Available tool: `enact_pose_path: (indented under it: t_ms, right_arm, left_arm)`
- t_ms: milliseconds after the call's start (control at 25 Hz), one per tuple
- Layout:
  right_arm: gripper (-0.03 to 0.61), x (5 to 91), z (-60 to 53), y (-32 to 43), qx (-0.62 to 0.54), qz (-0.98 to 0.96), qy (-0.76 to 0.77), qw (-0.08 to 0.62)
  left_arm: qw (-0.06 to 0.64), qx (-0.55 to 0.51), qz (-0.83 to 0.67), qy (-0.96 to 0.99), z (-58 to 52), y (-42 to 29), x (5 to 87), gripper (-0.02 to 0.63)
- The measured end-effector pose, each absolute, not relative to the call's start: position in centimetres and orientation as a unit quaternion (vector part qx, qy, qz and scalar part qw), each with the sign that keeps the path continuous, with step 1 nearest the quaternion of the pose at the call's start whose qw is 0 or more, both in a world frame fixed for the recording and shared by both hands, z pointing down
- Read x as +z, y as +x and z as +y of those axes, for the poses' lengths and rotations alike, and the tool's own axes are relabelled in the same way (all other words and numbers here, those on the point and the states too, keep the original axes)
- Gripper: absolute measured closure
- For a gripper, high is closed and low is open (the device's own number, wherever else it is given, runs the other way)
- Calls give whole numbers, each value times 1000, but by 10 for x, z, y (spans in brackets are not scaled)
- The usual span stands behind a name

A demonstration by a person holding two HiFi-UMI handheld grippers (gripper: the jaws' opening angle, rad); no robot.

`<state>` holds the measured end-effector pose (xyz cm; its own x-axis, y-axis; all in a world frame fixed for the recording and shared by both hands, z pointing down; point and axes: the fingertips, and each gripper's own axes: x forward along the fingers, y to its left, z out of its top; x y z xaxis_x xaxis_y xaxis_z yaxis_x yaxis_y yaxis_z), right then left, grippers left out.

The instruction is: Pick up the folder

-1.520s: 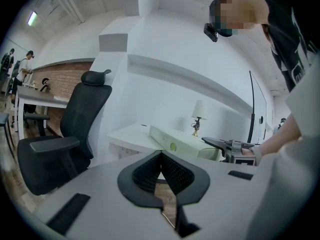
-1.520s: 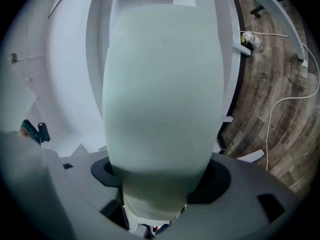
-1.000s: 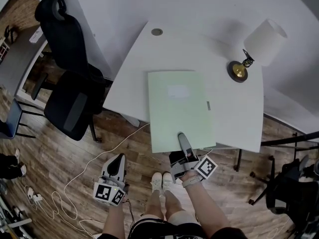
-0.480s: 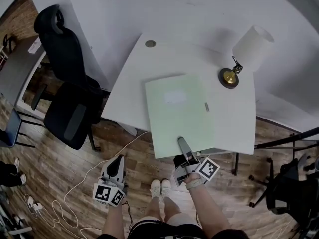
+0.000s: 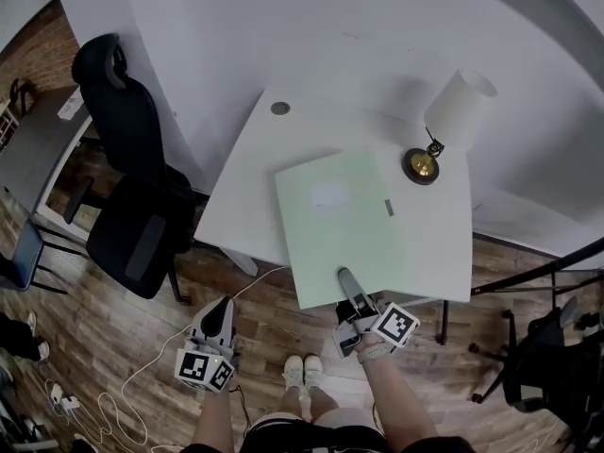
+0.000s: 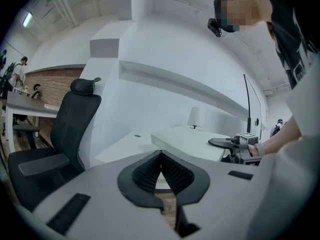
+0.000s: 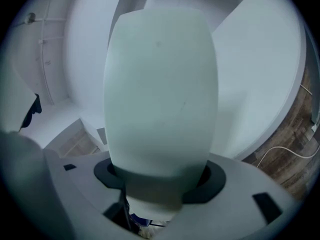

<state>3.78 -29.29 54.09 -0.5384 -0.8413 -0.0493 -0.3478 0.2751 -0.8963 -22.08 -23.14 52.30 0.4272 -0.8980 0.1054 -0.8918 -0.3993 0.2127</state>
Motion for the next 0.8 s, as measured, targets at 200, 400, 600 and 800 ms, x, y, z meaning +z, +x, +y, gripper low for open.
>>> enact_pose_path:
  t_ms: [200,400,600,800]
  right_arm:
    - [282,525,-292,44,-437,763,-397,263]
    - [282,508,-287,48,-422,776,-393,256]
    - [282,494,-283,54,-408,782,-395,257]
    - [282,487,-279,64,-393,787,-408,244]
  left_arm:
    - [106,-13,-534,839,-233,-221,512,601]
    - [98,-17,-536,839,-229,-223,503,600]
    - [92,-19,-539,837,-229,-226,494,601]
    - [85,-27,-541,837,-230,-224,485,601]
